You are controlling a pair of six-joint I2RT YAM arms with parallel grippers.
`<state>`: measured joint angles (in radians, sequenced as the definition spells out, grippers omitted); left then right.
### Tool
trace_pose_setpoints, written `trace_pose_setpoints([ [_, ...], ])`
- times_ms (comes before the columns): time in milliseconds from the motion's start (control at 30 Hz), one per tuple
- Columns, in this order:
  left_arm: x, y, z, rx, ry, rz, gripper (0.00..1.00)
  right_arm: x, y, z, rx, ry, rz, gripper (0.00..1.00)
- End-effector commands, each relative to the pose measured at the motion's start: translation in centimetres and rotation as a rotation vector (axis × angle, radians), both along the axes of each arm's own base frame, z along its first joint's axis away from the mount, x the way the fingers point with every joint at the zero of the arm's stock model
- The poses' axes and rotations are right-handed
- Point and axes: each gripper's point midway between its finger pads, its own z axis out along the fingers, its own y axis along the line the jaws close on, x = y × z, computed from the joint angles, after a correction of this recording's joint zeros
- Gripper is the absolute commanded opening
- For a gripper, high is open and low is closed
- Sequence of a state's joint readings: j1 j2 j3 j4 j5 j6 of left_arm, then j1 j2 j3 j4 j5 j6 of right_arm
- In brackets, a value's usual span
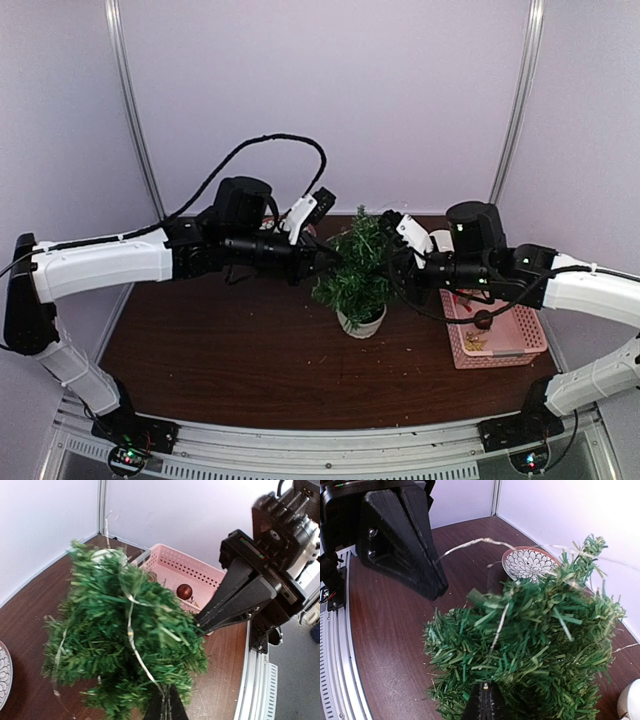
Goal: Decorate the small christmas tree
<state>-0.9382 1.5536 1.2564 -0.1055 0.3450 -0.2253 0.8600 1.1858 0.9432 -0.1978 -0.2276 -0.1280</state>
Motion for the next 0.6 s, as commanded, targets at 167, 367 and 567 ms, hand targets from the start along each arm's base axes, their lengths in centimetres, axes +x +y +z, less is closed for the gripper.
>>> trace_pose_setpoints([
  [167,3.6,2.7,-2.2,0.144,-0.036,0.116,0.0,0.2,-1.3,0.7,-0.029,-0.036,-0.051,0.0],
  [367,4.9,2.5,-4.7,0.203,-0.037,0.141,0.0,0.6,-1.2,-0.8,-0.076,-0.011,-0.062,0.0],
  [567,5.7,1.7,-6.5,0.233,-0.008,0.148,0.0,0.8,-1.9,-2.3,-0.125,-0.002,-0.086,0.0],
])
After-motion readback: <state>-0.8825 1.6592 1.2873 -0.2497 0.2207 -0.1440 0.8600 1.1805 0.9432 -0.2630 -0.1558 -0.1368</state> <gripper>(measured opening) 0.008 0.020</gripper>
